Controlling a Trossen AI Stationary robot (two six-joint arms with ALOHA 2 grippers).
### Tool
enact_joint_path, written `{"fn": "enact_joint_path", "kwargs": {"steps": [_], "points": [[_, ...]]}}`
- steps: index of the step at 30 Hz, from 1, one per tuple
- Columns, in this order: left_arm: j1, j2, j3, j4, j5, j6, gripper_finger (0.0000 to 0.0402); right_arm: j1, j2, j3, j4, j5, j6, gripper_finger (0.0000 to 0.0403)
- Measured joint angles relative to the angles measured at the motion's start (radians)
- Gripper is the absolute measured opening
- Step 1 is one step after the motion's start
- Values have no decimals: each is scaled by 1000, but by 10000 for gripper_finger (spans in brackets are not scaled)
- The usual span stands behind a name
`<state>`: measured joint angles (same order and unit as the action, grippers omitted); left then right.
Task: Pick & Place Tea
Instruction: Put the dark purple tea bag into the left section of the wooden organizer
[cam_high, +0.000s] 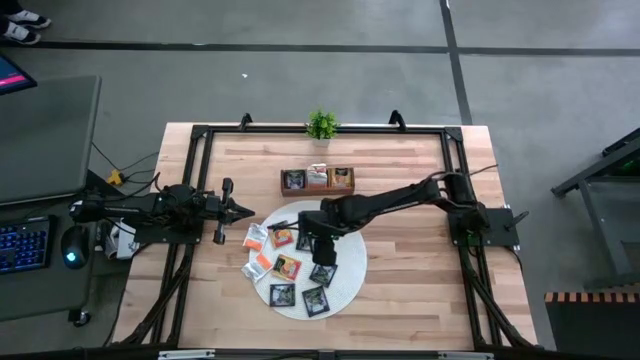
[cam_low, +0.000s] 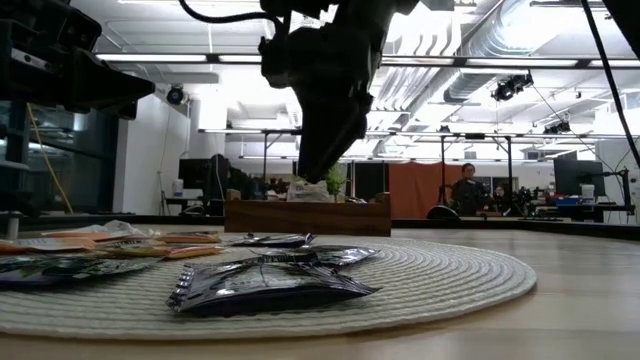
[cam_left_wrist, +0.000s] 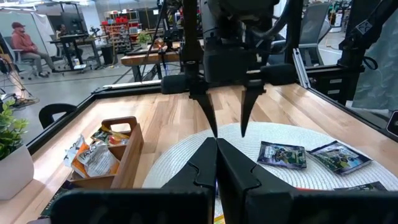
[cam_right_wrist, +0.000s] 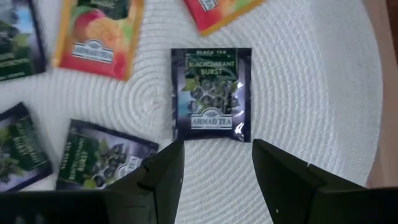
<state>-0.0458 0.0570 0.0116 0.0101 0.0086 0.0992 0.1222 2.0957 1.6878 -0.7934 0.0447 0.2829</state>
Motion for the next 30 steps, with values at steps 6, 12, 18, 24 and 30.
{"fn": "enact_joint_path", "kwargs": {"steps": [6, 12, 18, 24, 30], "points": [[0, 0, 0, 0, 0, 0, 1, 3, 46, 0, 24, 5, 2, 186], [0, 0, 0, 0, 0, 0, 1, 3, 55, 0, 79, 18, 54, 186], [0, 0, 0, 0, 0, 0, 1, 3, 78, 0, 102, -7, 51, 186], [0, 0, 0, 0, 0, 0, 1, 4, 86, -1, 123, -15, 53, 197], [0, 0, 0, 0, 0, 0, 1, 3, 86, -1, 116, 33, 60, 261]]}}
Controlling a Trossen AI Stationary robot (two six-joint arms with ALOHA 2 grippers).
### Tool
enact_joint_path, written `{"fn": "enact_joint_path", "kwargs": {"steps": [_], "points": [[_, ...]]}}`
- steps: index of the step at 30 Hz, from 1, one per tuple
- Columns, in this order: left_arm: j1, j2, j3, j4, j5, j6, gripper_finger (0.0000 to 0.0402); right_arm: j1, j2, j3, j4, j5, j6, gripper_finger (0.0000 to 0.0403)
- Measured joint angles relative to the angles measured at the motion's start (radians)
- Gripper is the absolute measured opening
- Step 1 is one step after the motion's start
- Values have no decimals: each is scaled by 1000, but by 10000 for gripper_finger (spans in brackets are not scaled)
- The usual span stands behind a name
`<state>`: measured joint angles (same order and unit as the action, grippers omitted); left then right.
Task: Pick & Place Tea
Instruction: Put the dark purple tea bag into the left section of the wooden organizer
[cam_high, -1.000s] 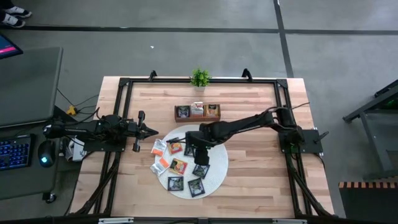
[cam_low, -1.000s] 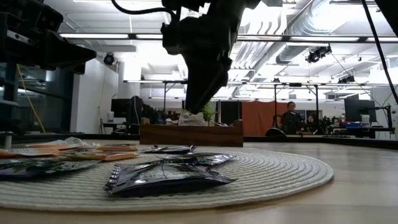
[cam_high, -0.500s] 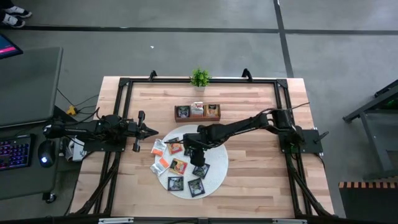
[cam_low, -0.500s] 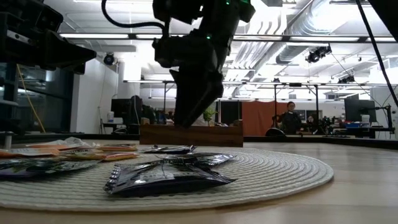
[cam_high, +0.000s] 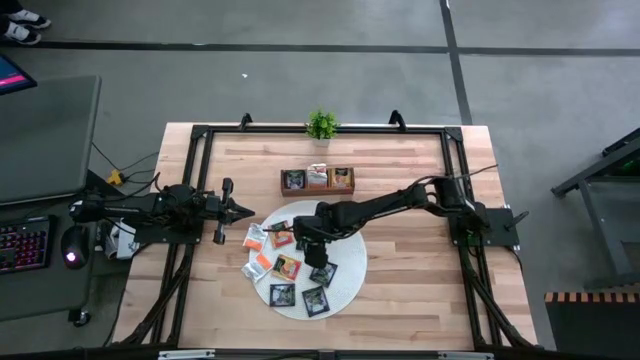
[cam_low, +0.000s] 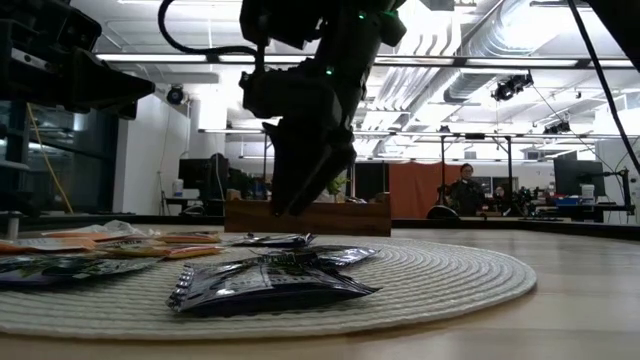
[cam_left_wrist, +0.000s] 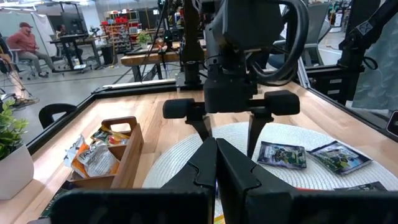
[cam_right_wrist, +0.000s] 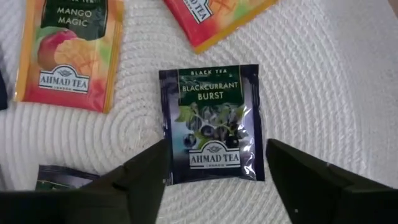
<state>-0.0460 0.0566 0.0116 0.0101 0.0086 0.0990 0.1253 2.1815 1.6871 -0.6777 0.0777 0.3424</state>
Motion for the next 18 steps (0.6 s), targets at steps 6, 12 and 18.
{"fn": "enact_joint_path", "kwargs": {"steps": [6, 12, 18], "points": [[0, 0, 0, 0, 0, 0, 1, 14, 0, 0, -1, 20, -15, 299], [0, 0, 0, 0, 0, 0, 1, 27, 27, 0, -8, 74, -107, 300], [0, 0, 0, 0, 0, 0, 1, 27, 27, 0, -13, 97, -127, 300]]}}
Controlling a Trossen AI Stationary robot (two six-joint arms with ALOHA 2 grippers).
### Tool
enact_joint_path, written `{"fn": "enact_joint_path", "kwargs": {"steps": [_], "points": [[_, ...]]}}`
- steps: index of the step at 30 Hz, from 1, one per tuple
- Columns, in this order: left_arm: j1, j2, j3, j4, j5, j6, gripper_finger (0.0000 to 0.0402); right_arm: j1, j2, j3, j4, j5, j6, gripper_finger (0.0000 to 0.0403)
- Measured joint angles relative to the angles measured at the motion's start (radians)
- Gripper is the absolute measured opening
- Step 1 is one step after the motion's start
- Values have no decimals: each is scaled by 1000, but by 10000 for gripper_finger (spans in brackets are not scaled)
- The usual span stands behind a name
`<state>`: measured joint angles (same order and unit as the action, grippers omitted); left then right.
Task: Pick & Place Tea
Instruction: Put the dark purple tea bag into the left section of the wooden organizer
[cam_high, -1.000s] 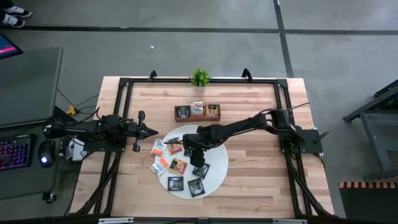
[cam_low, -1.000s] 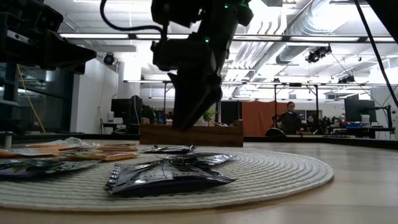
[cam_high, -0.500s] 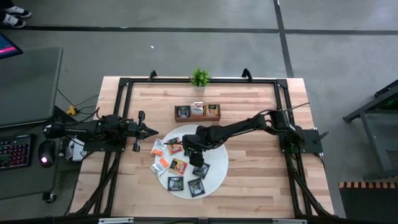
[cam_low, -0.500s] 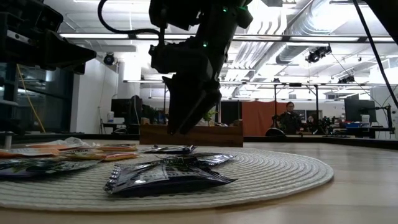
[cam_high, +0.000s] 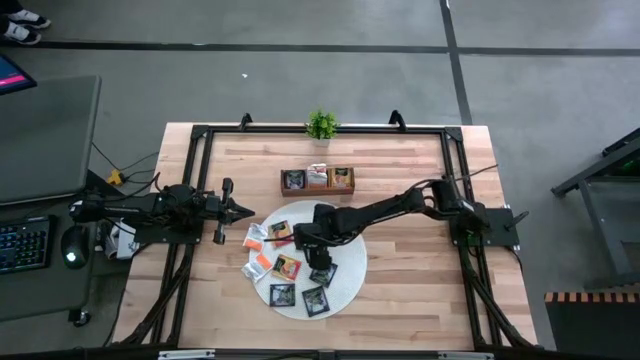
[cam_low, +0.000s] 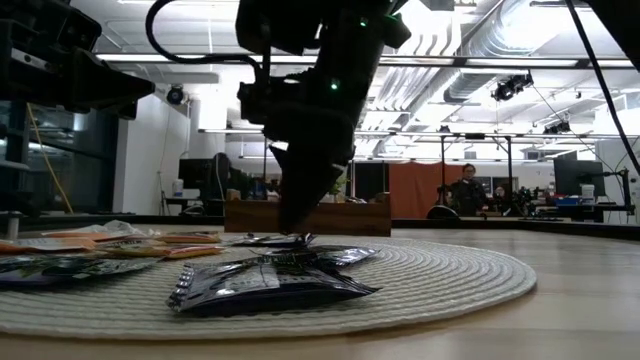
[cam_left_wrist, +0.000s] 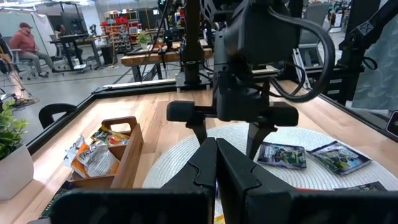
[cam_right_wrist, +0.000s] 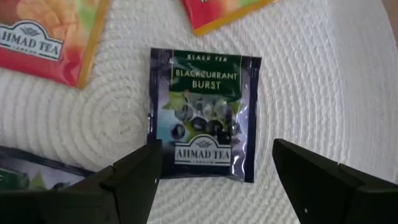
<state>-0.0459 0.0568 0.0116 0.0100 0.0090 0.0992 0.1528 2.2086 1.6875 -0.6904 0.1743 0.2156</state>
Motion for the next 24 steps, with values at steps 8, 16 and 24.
{"fn": "enact_joint_path", "kwargs": {"steps": [8, 16, 24], "points": [[0, 0, 0, 0, 0, 0, 1, 0, 29, 0, 20, -54, 11, 300], [0, 0, 0, 0, 0, 0, 1, -9, 29, 0, 26, -63, 12, 296], [0, 0, 0, 0, 0, 0, 1, -9, 34, 0, 25, -76, 53, 249]]}}
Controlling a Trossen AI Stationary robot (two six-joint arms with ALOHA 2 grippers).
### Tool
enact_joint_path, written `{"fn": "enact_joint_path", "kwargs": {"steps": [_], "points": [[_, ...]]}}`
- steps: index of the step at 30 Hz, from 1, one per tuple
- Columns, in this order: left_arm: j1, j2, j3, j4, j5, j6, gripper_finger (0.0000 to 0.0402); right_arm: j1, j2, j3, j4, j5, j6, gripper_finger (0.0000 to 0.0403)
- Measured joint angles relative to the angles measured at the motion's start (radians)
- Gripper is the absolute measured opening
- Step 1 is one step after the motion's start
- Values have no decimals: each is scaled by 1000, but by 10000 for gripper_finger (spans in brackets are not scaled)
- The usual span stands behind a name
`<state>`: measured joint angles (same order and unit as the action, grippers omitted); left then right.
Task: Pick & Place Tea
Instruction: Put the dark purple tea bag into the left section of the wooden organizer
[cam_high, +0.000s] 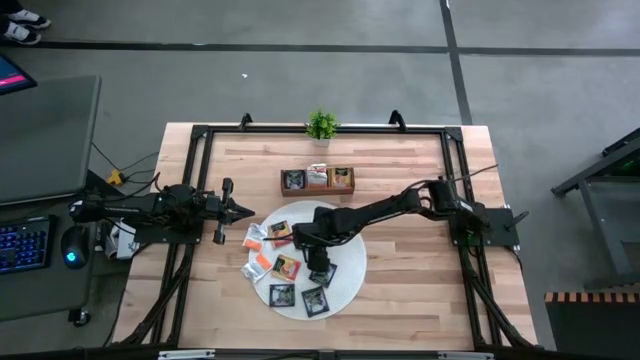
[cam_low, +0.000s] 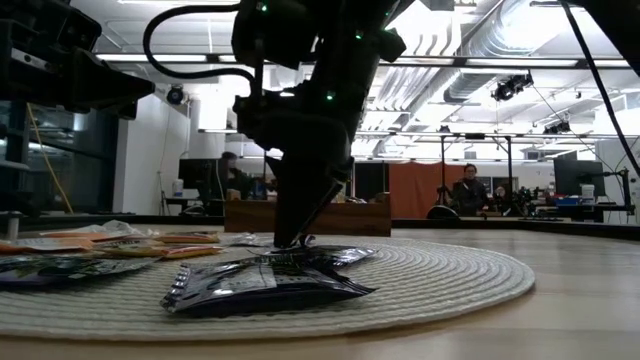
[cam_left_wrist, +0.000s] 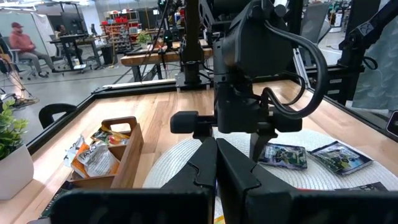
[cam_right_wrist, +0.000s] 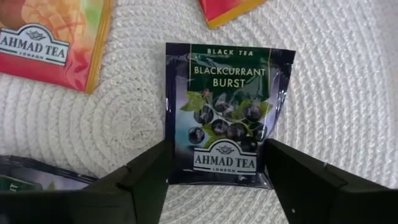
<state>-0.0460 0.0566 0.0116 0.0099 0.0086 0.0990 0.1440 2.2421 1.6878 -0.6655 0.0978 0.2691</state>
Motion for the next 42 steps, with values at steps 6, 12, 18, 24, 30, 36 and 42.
{"fn": "enact_joint_path", "kwargs": {"steps": [6, 12, 18, 24, 30, 36, 42], "points": [[0, 0, 0, 0, 0, 0, 1, -2, 0, 0, -2, 15, 44, 200], [0, 0, 0, 0, 0, 0, 1, -2, 0, 0, -2, 16, 98, 136], [0, 0, 0, 0, 0, 0, 1, -3, 0, 0, -2, 7, 101, 58], [0, 0, 0, 0, 0, 0, 1, -3, -4, 2, 1, -5, 106, 10], [0, 0, 0, 0, 0, 0, 1, -2, -40, -2, 0, 56, 143, 5], [0, 0, 0, 0, 0, 0, 1, -9, -85, -2, 31, 176, 181, 3], [0, 0, 0, 0, 0, 0, 1, -50, -98, -2, 147, 280, 269, 1]]}}
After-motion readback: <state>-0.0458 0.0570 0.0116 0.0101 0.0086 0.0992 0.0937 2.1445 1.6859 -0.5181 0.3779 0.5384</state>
